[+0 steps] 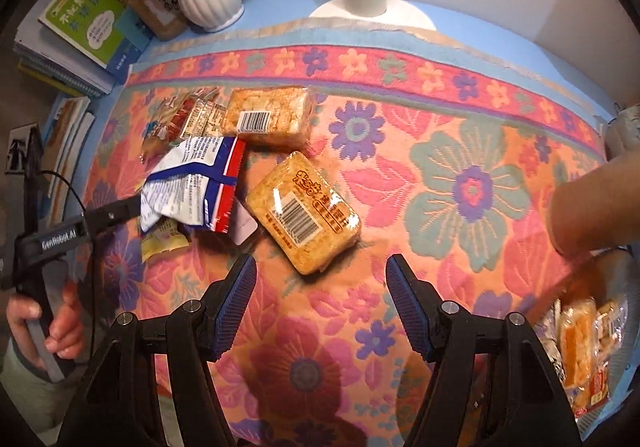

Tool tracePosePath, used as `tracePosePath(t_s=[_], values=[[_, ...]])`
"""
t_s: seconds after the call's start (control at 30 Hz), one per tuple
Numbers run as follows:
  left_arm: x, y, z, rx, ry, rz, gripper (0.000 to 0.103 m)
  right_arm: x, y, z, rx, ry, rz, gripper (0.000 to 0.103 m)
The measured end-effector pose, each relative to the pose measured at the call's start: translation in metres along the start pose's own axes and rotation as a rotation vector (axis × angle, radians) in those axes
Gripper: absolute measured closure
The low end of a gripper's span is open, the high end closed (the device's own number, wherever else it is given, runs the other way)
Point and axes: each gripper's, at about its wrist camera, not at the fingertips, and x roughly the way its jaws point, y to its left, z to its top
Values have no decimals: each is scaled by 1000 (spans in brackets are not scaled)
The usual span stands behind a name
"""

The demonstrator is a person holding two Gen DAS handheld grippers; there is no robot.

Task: Organize snacks
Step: 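Move both tools back toward the snack pile, then grasp the yellow cake pack with left tool while right grasps square bread pack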

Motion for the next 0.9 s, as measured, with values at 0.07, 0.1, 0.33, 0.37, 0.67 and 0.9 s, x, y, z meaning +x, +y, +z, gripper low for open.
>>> tracePosePath(t_s=[0.07,0.1,0.33,0.37,0.67,0.9], values=[[6,-4,-1,14,6,4,22,8,1,5,-1,17,1,36],[9,-6,-3,19,9,4,22,12,2,8,-8,25,-3,36],[21,-11,-4,68,16,33,22,30,7,19,-61,54,-37,36],[21,-10,-4,75,17,44,22,31,7,20,-64,54,-38,36],[4,20,-7,70,3,120,29,44,2,26,-73,72,-28,36],[-3,29,-8,45,-7,120,29,47,7,33,-103,80,-6,36]])
